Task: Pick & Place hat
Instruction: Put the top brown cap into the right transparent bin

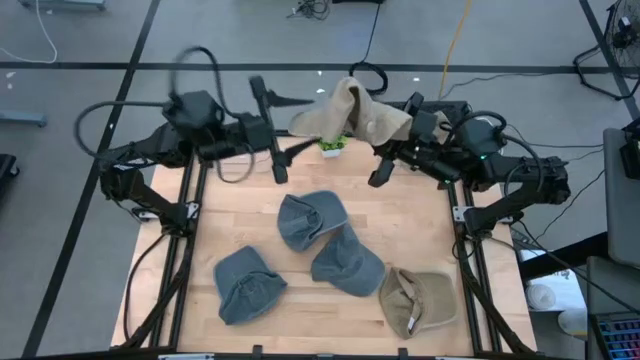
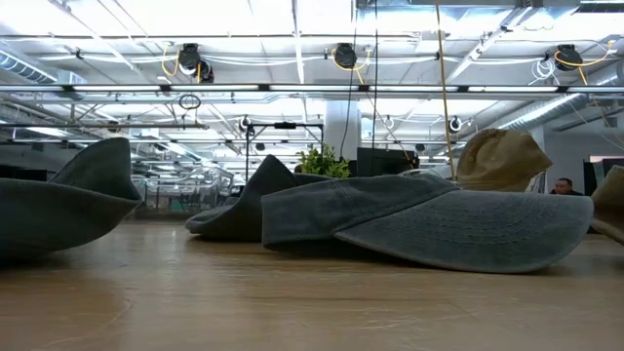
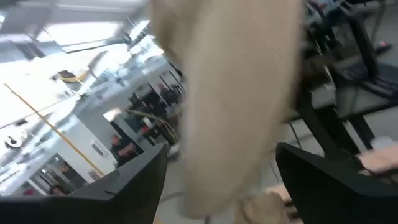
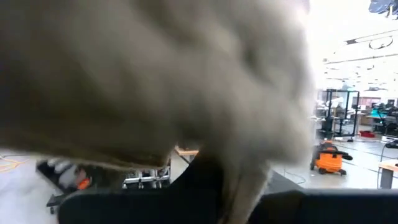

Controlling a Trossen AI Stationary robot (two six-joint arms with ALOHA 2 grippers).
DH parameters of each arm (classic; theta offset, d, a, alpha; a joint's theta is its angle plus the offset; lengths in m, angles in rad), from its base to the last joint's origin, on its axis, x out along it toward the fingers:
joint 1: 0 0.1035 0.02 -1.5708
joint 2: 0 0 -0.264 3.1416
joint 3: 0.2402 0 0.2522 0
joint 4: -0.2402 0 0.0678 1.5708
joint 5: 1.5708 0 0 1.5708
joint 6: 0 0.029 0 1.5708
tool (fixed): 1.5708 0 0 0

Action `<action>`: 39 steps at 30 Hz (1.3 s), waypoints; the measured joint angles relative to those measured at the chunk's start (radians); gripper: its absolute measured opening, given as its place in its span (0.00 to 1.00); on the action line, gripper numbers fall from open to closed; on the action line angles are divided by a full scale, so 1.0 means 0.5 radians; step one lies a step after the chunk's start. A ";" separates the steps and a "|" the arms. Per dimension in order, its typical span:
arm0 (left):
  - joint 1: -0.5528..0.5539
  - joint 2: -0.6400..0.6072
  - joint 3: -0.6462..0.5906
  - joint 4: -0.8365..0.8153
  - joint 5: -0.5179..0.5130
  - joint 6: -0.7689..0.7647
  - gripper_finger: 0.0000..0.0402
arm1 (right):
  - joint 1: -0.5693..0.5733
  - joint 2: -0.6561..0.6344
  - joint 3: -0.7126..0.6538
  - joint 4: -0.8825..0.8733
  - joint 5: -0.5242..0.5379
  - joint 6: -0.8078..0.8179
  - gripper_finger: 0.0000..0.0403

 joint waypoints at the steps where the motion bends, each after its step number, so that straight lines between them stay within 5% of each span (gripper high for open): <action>1: -0.015 0.006 -0.003 -0.005 -0.016 -0.011 0.75 | 0.001 0.000 0.000 -0.010 0.000 0.011 0.00; 18: -0.084 0.014 -0.001 0.046 -0.155 -0.018 0.37 | 0.000 -0.002 0.000 -0.158 0.010 0.075 0.00; 29: -0.082 0.012 -0.001 0.047 -0.268 -0.033 0.04 | 0.001 0.000 0.000 -0.187 0.009 0.085 0.03; 39: -0.094 0.016 -0.002 0.086 -0.435 0.070 0.02 | 0.001 -0.011 0.000 -0.184 0.153 0.104 0.11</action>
